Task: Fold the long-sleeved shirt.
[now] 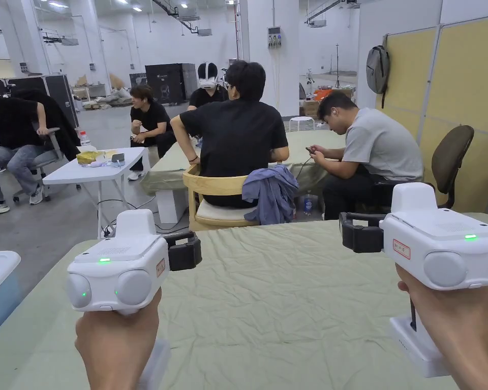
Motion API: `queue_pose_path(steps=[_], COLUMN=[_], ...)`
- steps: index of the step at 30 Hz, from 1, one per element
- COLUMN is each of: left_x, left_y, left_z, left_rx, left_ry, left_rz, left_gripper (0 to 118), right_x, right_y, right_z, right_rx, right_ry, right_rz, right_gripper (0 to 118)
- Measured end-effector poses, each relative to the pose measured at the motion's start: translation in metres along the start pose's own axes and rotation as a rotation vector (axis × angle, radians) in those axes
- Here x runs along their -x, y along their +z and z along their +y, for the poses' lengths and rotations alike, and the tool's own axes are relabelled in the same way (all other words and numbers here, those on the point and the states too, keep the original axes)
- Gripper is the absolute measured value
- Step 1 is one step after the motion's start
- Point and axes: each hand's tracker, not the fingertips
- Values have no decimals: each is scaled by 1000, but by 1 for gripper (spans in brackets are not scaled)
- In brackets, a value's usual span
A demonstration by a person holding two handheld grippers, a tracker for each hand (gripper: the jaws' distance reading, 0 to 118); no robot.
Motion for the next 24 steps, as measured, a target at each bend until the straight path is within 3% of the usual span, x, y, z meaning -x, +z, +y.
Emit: queue_pose_path(steps=[24], left_x=[8], left_y=[-1], left_z=[-3], left_rx=[22], left_ry=[3], left_rz=[5], left_gripper=[118], right_x=[4], right_y=[1], right_z=[-4], right_rx=[10], right_ry=[9], right_rz=[4], right_gripper=[118])
